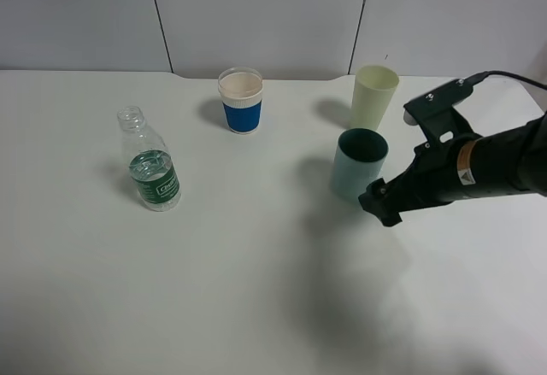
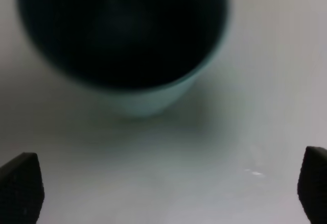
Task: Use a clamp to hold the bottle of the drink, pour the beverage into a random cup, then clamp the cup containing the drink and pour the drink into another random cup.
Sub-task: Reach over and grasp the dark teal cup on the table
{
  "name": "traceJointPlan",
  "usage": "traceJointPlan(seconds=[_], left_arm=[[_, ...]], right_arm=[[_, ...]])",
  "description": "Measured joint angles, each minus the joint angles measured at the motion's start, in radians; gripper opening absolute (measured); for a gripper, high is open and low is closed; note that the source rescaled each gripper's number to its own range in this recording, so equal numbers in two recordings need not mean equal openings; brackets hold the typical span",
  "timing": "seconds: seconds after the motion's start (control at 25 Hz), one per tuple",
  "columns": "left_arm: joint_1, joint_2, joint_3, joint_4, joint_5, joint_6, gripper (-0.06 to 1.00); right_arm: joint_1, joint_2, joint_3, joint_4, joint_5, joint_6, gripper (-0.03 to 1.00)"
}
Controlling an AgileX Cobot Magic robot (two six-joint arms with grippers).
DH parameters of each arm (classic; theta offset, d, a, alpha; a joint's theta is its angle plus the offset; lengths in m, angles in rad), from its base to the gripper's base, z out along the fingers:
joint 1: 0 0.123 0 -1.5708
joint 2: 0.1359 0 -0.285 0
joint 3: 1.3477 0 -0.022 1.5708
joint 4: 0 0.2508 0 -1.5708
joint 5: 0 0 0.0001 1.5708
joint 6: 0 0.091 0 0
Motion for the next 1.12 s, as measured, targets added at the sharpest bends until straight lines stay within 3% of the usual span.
traceJointPlan(seconds=[0.16, 0.2, 0.6, 0.64, 1.12], left_arm=[[0.000, 0.000, 0.000, 0.000, 0.000, 0.000, 1.00], [0.000, 0.000, 0.000, 0.000, 0.000, 0.001, 1.00], [0.000, 0.000, 0.000, 0.000, 0.000, 0.001, 1.00], [0.000, 0.000, 0.000, 0.000, 0.000, 0.001, 1.00], [0.000, 0.000, 0.000, 0.000, 0.000, 0.001, 1.00]], right_arm=[[0.000, 0.015, 0.060, -0.044, -0.106, 0.006, 1.00], [-0.019, 0.020, 0.099, -0.053, -0.220, -0.008, 1.00], [-0.082, 0.020, 0.114, -0.042, -0.292, -0.013, 1.00], [-0.089, 0.051, 0.115, -0.057, -0.360, -0.048, 1.00], [-0.089, 0.220, 0.115, -0.016, -0.501, -0.150, 1.00]])
